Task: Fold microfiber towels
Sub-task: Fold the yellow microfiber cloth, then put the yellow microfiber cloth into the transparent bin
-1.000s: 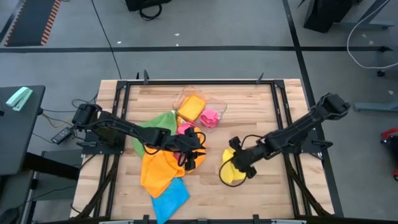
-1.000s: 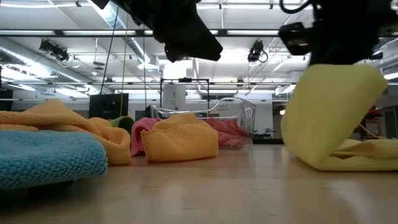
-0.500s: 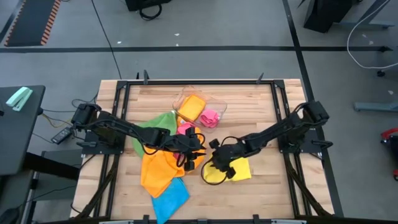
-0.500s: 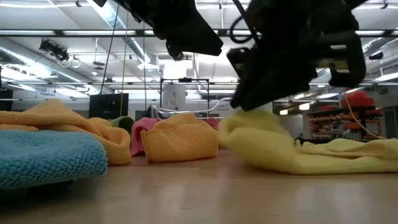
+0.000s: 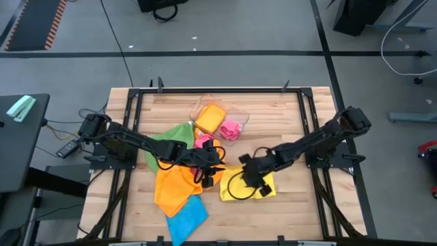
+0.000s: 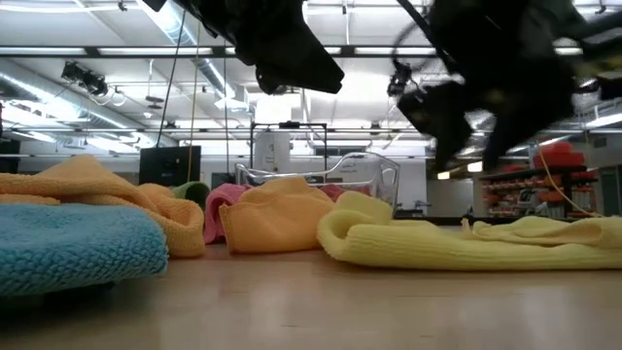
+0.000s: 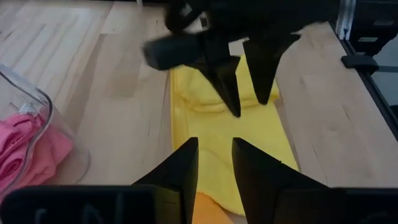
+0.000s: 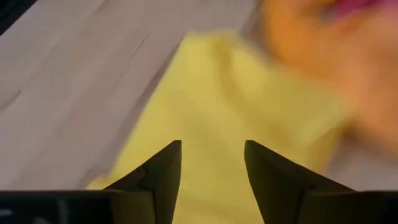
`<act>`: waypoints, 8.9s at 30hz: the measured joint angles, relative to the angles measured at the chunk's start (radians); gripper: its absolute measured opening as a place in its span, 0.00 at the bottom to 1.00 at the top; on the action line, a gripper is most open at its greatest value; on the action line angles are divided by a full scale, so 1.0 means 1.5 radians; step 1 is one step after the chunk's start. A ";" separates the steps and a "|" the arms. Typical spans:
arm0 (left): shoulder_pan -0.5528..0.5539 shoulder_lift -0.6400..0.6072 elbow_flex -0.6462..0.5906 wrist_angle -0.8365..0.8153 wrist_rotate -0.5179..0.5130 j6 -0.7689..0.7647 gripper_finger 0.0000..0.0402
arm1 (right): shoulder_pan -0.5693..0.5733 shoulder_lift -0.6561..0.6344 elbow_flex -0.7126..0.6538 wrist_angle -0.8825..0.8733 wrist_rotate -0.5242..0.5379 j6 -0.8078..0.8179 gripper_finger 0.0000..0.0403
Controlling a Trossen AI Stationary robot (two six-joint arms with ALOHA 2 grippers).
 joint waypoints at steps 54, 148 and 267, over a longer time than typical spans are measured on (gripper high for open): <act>0.008 0.000 0.000 -0.051 -0.001 0.180 0.21 | 0.129 0.060 -0.076 0.157 0.376 0.264 0.57; 0.014 0.002 0.000 0.012 0.012 0.053 0.15 | 0.422 0.356 0.397 -0.431 0.244 0.648 0.46; 0.003 0.002 0.000 -0.046 0.012 0.070 0.14 | 0.076 0.077 0.002 -0.199 -0.042 0.398 0.35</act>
